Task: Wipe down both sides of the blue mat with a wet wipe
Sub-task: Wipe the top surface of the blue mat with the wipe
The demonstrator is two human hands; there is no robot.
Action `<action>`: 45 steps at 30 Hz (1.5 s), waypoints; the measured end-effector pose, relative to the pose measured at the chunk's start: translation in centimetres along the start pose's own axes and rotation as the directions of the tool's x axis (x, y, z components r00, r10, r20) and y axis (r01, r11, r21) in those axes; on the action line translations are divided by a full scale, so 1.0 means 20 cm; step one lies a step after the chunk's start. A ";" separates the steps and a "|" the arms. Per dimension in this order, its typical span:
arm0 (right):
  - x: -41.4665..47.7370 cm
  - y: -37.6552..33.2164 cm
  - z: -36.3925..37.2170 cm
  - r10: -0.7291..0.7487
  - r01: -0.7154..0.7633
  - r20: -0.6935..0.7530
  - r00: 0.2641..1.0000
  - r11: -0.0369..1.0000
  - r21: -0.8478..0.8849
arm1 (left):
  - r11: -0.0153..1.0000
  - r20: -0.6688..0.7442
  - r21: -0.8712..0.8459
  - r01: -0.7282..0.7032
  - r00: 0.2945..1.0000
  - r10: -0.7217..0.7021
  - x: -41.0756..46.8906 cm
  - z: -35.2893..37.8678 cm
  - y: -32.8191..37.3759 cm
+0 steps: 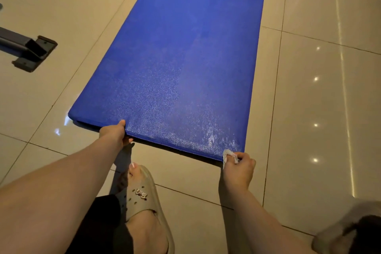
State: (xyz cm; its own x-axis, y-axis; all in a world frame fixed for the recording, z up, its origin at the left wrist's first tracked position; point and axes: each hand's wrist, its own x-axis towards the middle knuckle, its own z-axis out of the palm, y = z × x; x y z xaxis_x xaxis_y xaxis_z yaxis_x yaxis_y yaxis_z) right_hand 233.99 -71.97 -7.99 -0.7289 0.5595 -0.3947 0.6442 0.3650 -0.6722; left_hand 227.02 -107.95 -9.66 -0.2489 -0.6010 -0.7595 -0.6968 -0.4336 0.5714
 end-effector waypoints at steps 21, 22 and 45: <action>0.06 0.13 -0.07 -0.212 0.227 0.085 0.974 0.941 -0.252 | 0.043 0.365 0.923 -0.381 0.907 0.210 -0.50 0.52 -0.17; 0.12 0.14 -0.10 -0.234 0.248 0.084 0.969 0.934 -0.258 | 0.033 0.349 0.931 -0.364 0.913 0.210 -0.50 0.53 -0.18; 0.98 -0.39 -0.20 -0.248 0.299 0.245 0.937 0.933 -0.200 | 0.038 0.235 0.968 -0.247 0.951 0.203 -0.58 0.63 -0.14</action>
State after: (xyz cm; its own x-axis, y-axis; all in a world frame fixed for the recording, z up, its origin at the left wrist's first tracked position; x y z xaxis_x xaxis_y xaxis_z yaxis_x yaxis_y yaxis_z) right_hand 215.56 -60.87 -8.02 -0.8996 0.2514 -0.3570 0.4295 0.6566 -0.6200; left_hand 223.34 -91.27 -6.47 -0.5360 -0.5013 -0.6793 -0.6162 0.7823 -0.0912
